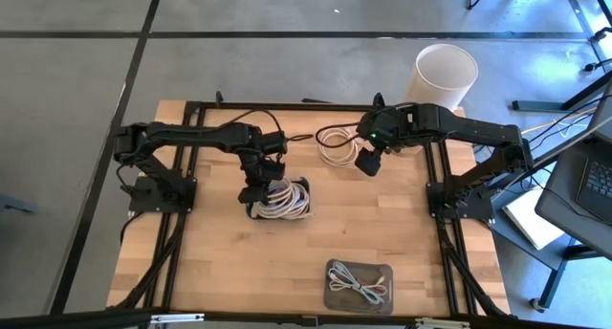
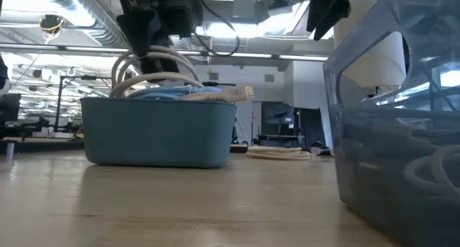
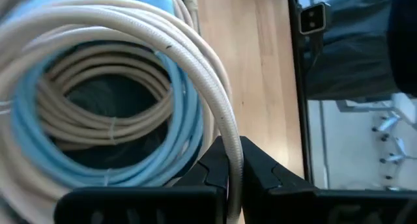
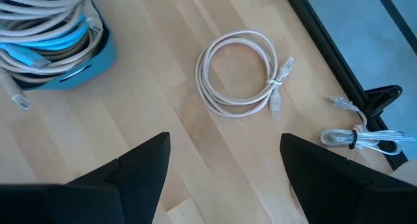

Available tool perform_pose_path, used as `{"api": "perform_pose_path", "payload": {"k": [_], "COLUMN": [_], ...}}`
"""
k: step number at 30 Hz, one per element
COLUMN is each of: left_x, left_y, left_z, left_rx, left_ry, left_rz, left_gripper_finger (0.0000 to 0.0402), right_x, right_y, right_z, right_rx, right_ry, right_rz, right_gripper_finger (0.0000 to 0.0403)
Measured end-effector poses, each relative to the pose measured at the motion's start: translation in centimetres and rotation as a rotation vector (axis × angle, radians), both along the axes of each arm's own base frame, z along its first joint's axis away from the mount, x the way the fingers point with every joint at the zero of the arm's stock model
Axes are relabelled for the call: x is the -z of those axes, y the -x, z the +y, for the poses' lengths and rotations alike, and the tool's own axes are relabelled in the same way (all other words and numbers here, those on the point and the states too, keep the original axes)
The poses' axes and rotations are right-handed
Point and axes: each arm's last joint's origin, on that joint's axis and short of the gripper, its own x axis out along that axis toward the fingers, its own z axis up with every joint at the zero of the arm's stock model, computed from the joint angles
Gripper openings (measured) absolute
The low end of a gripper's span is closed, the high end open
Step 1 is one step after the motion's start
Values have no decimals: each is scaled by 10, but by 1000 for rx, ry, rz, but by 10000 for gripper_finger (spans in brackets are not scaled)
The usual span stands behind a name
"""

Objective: Pick & Place USB Port
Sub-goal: Put the brown charger cable into the blue bin

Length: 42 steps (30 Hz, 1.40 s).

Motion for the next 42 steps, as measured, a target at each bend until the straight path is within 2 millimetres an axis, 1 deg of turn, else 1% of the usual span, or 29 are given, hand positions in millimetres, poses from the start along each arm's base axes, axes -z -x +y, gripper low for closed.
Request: {"api": "perform_pose_path", "payload": {"k": [3, 12, 15, 24, 31, 37, 42], "left_x": [9, 36, 39, 40, 40, 35, 30], "left_y": [-2, -8, -10, -12, -14, -17, -18], "left_z": [-1, -9, -12, -15, -15, -15, -17], "left_rx": [17, 61, 64, 60, 37, 22, 21], "left_ry": [45, 78, 82, 64, 69, 61, 43], "left_rz": [5, 79, 95, 90, 95, 96, 105], "left_gripper_finger": [7, 7, 23, 114, 168, 194, 200], "right_x": [0, 0, 0, 0, 0, 0, 0], "right_y": [0, 0, 0, 0, 0, 0, 0], "right_z": [0, 0, 0, 0, 0, 0, 0], "right_rx": [0, -1, -3, -4, -5, -7, -7], "right_ry": [0, 1, 2, 0, -4, -6, -6], "right_rz": [1, 2, 3, 3, 3, 3, 5], "right_gripper_finger": [296, 296, 296, 296, 296, 296, 296]}}
